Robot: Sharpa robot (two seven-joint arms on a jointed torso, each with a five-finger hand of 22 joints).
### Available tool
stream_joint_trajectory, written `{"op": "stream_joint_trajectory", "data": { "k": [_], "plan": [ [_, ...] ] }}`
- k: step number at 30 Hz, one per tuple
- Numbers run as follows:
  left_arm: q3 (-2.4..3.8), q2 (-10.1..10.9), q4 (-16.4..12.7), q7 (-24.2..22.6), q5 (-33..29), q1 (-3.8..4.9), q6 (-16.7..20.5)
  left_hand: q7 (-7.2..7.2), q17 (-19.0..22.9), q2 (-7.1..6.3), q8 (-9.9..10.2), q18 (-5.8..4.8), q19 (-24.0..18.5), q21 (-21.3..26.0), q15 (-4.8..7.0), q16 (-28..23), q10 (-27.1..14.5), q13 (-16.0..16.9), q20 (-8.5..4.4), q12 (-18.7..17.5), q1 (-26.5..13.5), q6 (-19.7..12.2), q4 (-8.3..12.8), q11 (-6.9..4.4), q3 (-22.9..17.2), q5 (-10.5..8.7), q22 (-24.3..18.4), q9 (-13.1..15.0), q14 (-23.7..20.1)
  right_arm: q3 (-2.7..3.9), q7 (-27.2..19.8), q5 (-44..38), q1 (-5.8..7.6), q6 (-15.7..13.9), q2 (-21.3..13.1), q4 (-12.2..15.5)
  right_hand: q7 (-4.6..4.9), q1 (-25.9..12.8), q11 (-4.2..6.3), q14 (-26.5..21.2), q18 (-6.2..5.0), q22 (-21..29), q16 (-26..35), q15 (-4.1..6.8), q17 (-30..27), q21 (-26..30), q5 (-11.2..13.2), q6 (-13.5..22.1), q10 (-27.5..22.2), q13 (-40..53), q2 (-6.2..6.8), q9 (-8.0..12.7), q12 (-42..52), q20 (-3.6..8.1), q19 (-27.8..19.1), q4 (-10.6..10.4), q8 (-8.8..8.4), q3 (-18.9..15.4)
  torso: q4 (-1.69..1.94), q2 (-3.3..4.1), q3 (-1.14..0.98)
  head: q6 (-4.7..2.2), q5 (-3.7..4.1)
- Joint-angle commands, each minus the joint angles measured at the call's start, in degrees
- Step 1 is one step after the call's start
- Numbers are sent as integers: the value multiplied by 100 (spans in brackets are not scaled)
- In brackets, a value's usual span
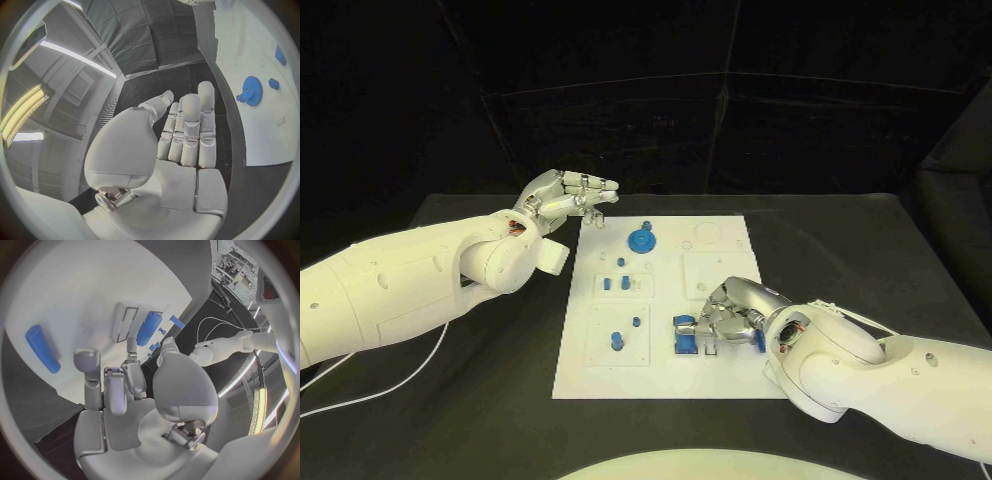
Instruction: Assemble the parts on the task board
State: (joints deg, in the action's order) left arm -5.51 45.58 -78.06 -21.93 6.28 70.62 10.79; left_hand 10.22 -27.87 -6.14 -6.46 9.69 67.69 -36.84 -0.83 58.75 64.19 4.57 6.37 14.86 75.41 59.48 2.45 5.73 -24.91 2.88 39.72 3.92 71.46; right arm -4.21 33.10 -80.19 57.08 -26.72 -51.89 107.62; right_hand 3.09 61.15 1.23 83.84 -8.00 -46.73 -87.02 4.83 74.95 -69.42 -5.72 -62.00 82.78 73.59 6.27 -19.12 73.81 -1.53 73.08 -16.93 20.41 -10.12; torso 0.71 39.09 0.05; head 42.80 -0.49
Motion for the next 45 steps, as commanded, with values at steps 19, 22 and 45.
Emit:
{"op": "stream_joint_trajectory", "data": {
  "k": [19, 22, 45],
  "plan": [
    [-10, 0, 0, -16, -19, 7, -34, 0, 28, 47, 14, 79, -13, 29, 0, -34, -56, 6, 22, 33, 18, -63, 5, 3, 42, 2, -14, -4, -46, 9, -684, 25, 28, 38, -1354, 498, 155, 1205, -130, 467, 56, -17, 20, -106, 738, 35, -819, 376, -41, 48, -318, -12, -116, -89, -37, 253, -365, 141, -33, -5, 8, -17, 164],
    [-12, -4, -5, -20, -19, 7, -36, 0, 28, 47, 14, 79, -13, 29, 0, -34, -56, 6, 22, 33, 18, -63, 5, 3, 42, 2, -14, -4, -46, 7, -569, -171, 27, 262, -1472, 465, 150, 1231, -129, 465, 55, -20, 24, -107, 730, 35, -867, 339, -45, 43, -327, -9, -127, -93, -37, 260, -367, 124, -30, 4, 3, -32, 234],
    [-15, 20, -16, -11, -19, 7, -58, 0, 28, 47, 14, 79, -13, 29, 0, -34, -56, 6, 22, 33, 18, -63, 5, 3, 42, 2, -14, -4, -46, 0, -77, -883, 14, 1029, -1348, 180, 93, 1165, -87, 477, 72, -146, 1, -80, 792, -23, -871, 116, 4, 135, -337, -19, -60, -81, 13, 142, -339, -57, -28, 4, 4, -3, 270]
  ]
}}
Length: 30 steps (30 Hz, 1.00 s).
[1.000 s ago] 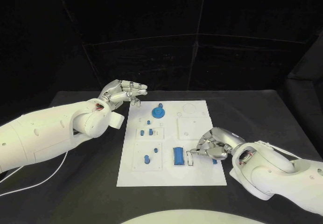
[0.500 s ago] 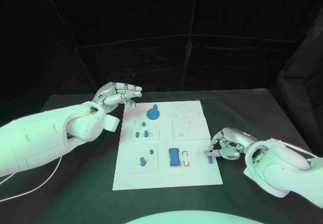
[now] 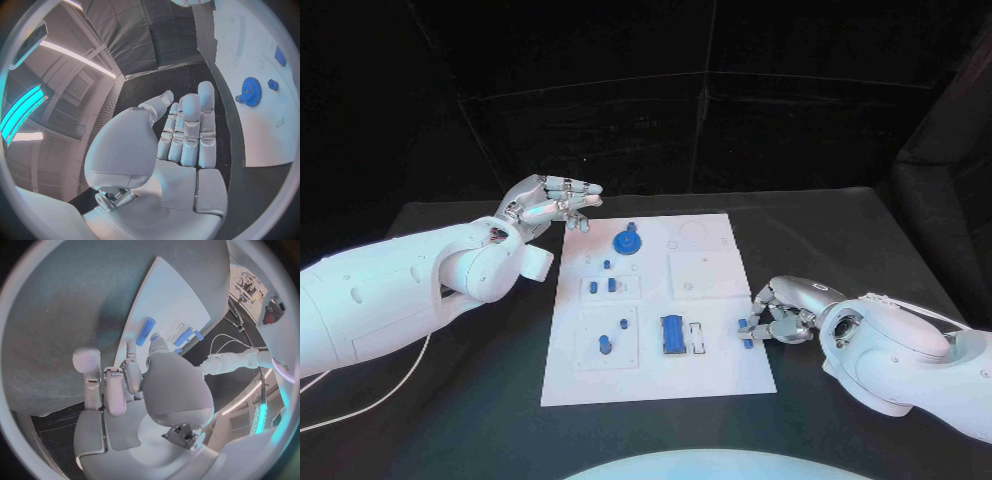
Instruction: Assemble the parts on the task board
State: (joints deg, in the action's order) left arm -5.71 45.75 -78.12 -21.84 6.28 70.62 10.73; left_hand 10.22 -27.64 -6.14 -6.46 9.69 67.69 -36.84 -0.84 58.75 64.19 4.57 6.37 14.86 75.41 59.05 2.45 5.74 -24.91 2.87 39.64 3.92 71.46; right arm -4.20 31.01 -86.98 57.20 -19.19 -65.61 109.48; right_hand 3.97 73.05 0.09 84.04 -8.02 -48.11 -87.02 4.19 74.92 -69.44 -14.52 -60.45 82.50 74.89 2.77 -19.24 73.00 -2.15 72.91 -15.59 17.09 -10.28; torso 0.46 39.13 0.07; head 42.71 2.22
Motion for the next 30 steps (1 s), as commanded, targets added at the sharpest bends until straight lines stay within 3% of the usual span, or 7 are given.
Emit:
{"op": "stream_joint_trajectory", "data": {
  "k": [1, 13, 25, 30],
  "plan": [
    [5, 4, -10, -19, -18, 7, -55, 1, 5, 47, 14, 79, -13, 29, 0, -34, -56, 6, 22, 33, 18, -20, 5, 3, 42, 2, -6, -4, -46, 0, 143, -211, 2, 306, 39, -11, 0, -20, 30, 456, 73, -12, 1, -13, 794, -23, 11, -52, 33, 6, 11, -10, 22, -17, 32, 6, -2, -46, 3, 1, 1, 10, 4],
    [2, 9, -10, -2, -18, 7, -83, 1, 10, 48, 12, 79, -12, 34, -1, -35, -59, 6, 22, 40, 18, -20, 6, 4, 49, 2, -9, -3, -49, -2, 282, -559, -5, 665, 250, -99, -41, 359, 72, 457, 80, -45, 0, 25, 807, -32, -57, -161, 38, 28, -18, -55, 9, 20, 40, 205, 21, -52, 5, 0, -1, 28, 2],
    [-4, 17, -9, 1, -18, 7, -90, 1, 10, 48, 12, 79, -12, 34, -1, -35, -59, 6, 22, 40, 18, -20, 6, 4, 49, 2, -9, -3, -49, -3, 478, -1240, -29, 1021, 479, -144, -63, 967, 98, 461, 92, -109, -5, 48, 833, -50, 44, -177, 16, 18, -189, -63, -54, 43, 60, 568, -42, 199, 11, -6, 3, 38, -3],
    [-9, 17, -9, 1, -18, 7, -91, 1, 10, 48, 12, 79, -12, 34, -1, -35, -59, 6, 22, 40, 18, -20, 6, 4, 49, 2, -9, -3, -49, -3, 538, -1306, -34, 949, 501, -130, -83, 1173, 119, 465, 96, -141, -13, 67, 855, -65, -48, -205, 15, 29, -289, -45, -64, 58, 76, 648, -85, 441, 9, -8, 5, 35, -6]
  ]
}}
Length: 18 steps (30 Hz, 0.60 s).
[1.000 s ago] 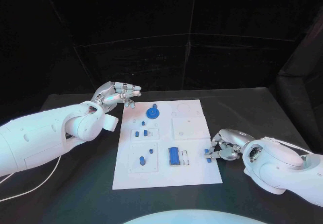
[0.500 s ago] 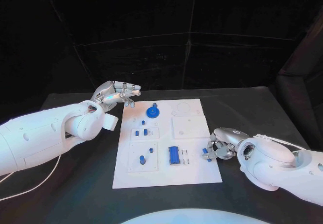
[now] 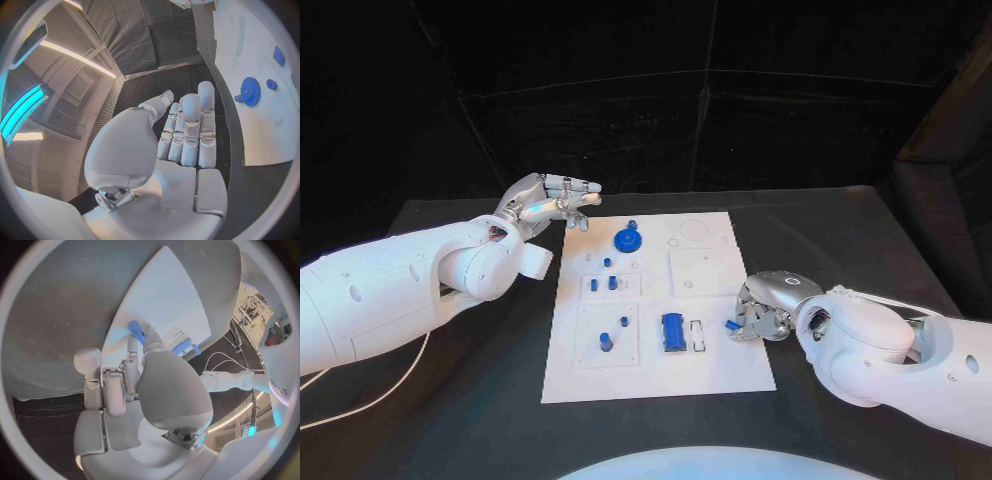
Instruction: Assemble the parts on the task board
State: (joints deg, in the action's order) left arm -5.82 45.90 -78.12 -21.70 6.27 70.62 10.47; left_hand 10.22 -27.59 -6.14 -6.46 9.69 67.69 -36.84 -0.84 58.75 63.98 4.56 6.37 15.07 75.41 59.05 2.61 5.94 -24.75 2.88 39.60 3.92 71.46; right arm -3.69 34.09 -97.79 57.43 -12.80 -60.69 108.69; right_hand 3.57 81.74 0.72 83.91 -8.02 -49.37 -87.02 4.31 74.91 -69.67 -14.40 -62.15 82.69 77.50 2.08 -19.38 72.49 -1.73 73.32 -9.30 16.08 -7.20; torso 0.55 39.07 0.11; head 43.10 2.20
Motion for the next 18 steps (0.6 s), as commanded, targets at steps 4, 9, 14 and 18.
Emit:
{"op": "stream_joint_trajectory", "data": {
  "k": [4, 9, 14, 18],
  "plan": [
    [-1, 5, -10, -12, -18, 7, -63, 1, 5, 48, 12, 78, -12, 34, -1, -35, -38, 7, 22, 19, 18, -21, -11, -17, 32, 2, -5, -3, -49, -53, 251, -182, -58, 83, -20, 7, -61, 451, 80, 482, 98, -32, -20, 76, 876, -50, -132, -66, 0, -216, -272, -8, -17, 39, 46, 49, -33, 466, -3, 1, -1, -9, -19],
    [-7, 1, -4, -12, -18, 6, -65, 1, 5, 48, 12, 78, -12, 34, -1, -35, -38, 7, 22, 19, 18, -21, -11, -17, 32, 2, -5, -3, -49, -52, 178, 204, -58, -361, -106, 136, -62, 352, 89, 490, 107, -80, -37, 78, 919, -78, -516, -87, 32, -181, -132, 4, -6, 51, 70, -80, -96, 975, 6, -2, 2, -14, -13],
    [-15, -8, 3, -11, -18, 5, -66, 1, 5, 48, 12, 78, -12, 34, -1, -35, -38, 7, 22, 19, 18, -21, -11, -17, 32, 2, -5, -3, -49, -50, -45, 1037, -56, -959, -195, 289, -70, 49, 80, 498, 113, -116, -53, 77, 957, -98, -870, -109, 70, -138, 164, -16, 7, 44, 85, -323, -147, 1653, 8, -3, 1, -18, -22],
    [-23, -12, 7, -4, -18, 4, -76, 1, 5, 48, 12, 78, -12, 34, -1, -35, -38, 7, 22, 19, 18, -21, -11, -17, 32, 2, -5, -3, -49, -50, -178, 1462, -55, -1210, -215, 371, -59, -159, 73, 502, 111, -125, -59, 77, 974, -103, -938, -121, 88, -115, 336, -41, 14, 43, 86, -422, -162, 2002, 4, 1, 0, -25, -37]
  ]
}}
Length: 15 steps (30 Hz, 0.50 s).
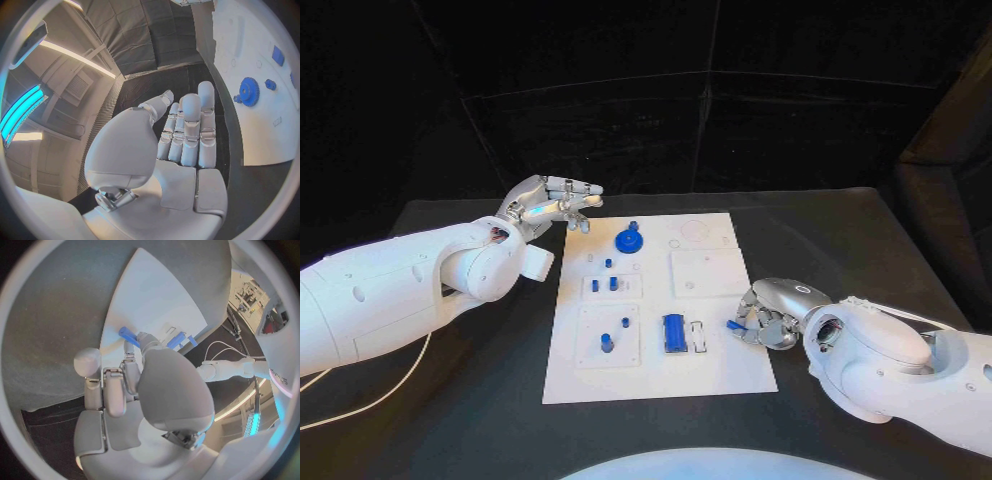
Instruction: Assemble the parts on the task board
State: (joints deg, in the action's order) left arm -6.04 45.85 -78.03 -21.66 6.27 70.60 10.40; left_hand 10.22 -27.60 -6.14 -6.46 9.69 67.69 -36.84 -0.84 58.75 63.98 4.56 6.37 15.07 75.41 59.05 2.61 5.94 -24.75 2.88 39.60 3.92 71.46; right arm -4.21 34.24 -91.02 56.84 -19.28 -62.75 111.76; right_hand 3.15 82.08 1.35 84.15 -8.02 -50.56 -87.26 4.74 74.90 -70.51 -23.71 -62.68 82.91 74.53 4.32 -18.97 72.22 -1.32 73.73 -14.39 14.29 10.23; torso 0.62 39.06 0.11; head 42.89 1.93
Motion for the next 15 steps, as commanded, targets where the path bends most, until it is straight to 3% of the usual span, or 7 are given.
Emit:
{"op": "stream_joint_trajectory", "data": {
  "k": [1, 15],
  "plan": [
    [-2, -7, -2, -4, -18, 6, -72, 1, 6, 48, 12, 78, -12, 34, -1, -35, -38, 7, 22, 19, 18, -21, -10, -17, 33, 1, -6, -3, -49, 2, -215, 873, 5, -599, -9, 74, -13, -233, 12, 479, 110, -3, -37, 36, 980, -18, 0, -71, 71, 189, 149, -89, 44, 1, 44, 76, 16, 329, -2, 3, 0, -4, -12],
    [-17, -10, -11, -2, -18, 5, -149, 4, 23, 51, 10, 78, -11, 42, -3, -41, -49, 6, 23, 28, 17, -25, -10, -14, 43, 1, -11, -4, -58, 2, -318, 1635, 5, -612, 164, 16, -5, -527, 2, 485, 110, -10, -49, 22, 1008, -22, 31, -90, 103, 243, 356, -130, 85, -4, 47, 20, 7, 595, 2, 6, 5, 4, -12]
  ]
}}
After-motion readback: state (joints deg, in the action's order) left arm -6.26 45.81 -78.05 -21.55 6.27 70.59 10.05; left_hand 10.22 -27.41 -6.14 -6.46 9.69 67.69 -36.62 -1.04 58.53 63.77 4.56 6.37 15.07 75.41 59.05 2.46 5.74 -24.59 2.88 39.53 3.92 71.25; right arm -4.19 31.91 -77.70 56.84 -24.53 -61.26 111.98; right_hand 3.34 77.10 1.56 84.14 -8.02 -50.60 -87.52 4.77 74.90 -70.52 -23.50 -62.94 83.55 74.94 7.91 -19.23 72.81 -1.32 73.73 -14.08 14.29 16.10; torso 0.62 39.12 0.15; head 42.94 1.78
